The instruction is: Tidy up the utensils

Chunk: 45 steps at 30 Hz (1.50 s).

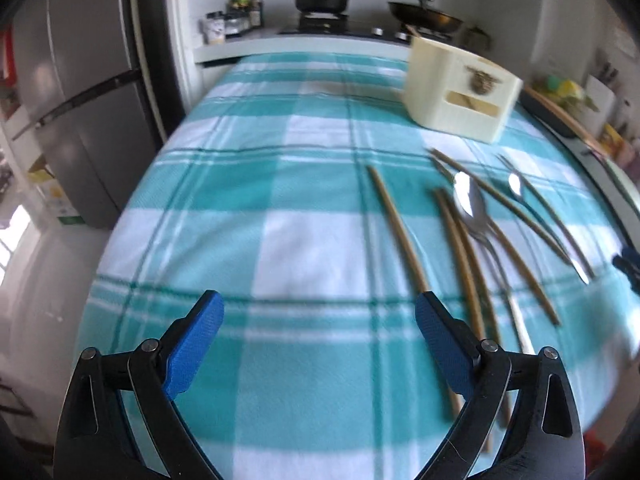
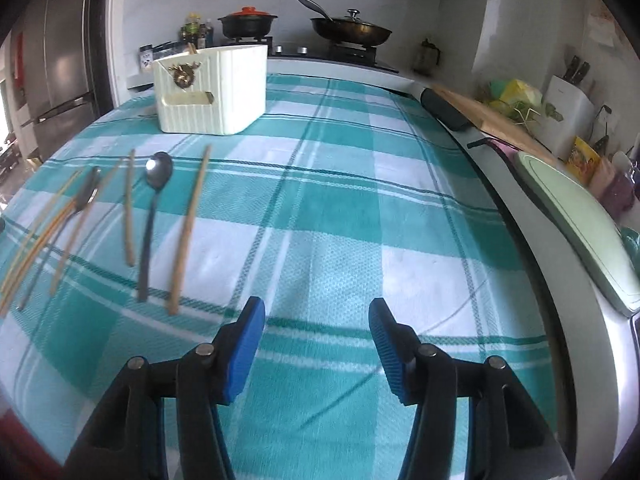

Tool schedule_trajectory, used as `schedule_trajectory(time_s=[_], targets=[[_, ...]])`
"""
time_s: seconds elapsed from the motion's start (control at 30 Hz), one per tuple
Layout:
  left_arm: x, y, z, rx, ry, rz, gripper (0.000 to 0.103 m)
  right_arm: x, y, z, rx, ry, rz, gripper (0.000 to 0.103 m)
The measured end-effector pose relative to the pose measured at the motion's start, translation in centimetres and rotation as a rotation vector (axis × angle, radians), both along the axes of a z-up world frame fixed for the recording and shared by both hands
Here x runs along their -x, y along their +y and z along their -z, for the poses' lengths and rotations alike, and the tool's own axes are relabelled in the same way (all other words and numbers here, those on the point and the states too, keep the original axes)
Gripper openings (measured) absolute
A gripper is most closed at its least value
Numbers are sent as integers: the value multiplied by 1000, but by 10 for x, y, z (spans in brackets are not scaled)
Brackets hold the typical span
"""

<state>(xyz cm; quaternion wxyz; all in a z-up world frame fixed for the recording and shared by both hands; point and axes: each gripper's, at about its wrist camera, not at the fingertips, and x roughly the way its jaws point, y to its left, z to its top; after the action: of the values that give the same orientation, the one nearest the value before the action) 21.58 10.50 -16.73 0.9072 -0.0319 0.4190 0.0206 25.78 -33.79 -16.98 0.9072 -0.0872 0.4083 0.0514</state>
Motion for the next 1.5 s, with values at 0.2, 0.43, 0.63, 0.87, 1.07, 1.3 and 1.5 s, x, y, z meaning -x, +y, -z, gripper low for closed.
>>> schedule_trajectory(time_s=[0.2,0.43,0.63,0.87,1.07,1.3,1.5], targets=[[-34,18,20,26,31,-77,97,-12,0,17,-55,28,28,55],[-45,32,38,21,70,-97,102,-15,-6,20,-103,40,41,58],[-46,27,40,-2,83,-84,103,-15,-3,20,-89,39,40,58],[-47,27,40,-3,82,-85,103,-15,-3,20,-89,39,40,58],[-44,27,39,-7,81,-88,103,-15,-3,20,-89,39,39,58],[-45,27,38,-8,81,-89,103,-15,-4,20,-92,39,39,59],[-45,27,39,-7,81,-90,103,-15,-4,20,-92,39,38,59]])
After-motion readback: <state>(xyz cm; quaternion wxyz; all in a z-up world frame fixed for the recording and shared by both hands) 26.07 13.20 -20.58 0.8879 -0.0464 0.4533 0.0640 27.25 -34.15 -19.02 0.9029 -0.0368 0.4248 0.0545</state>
